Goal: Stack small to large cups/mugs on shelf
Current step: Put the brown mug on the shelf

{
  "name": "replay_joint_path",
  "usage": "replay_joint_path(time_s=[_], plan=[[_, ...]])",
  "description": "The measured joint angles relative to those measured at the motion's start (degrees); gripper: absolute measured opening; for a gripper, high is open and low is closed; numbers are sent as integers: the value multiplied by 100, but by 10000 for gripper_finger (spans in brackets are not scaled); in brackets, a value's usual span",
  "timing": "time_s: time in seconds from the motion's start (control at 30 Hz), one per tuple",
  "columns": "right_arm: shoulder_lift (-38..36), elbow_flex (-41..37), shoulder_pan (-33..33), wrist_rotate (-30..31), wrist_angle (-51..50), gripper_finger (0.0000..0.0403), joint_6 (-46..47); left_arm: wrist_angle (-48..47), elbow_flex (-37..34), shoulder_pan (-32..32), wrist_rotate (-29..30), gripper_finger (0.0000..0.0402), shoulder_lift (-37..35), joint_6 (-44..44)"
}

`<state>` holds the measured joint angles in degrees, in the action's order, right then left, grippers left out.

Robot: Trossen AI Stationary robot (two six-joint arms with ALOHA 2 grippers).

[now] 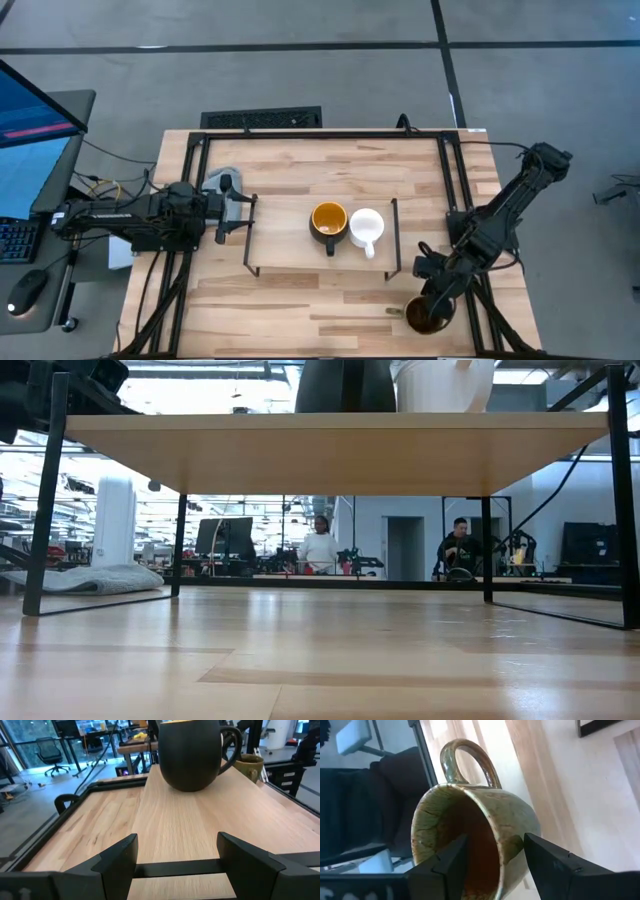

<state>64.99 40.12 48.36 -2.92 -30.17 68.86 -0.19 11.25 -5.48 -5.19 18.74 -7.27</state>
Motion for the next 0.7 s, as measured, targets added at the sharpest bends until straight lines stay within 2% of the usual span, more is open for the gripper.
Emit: replay_joint_path(time_s=[0.17, 0.47, 0.7], plan=[[0, 0, -26, 18, -270, 214, -194, -53, 6, 0, 6, 263, -2, 124], [-4, 2, -126, 25, -1063, 214, 648, -57, 6, 0, 4, 263, 0, 210], [-17, 0, -100, -110, -924, 214, 1056, -52, 6, 0, 4, 263, 0, 197]])
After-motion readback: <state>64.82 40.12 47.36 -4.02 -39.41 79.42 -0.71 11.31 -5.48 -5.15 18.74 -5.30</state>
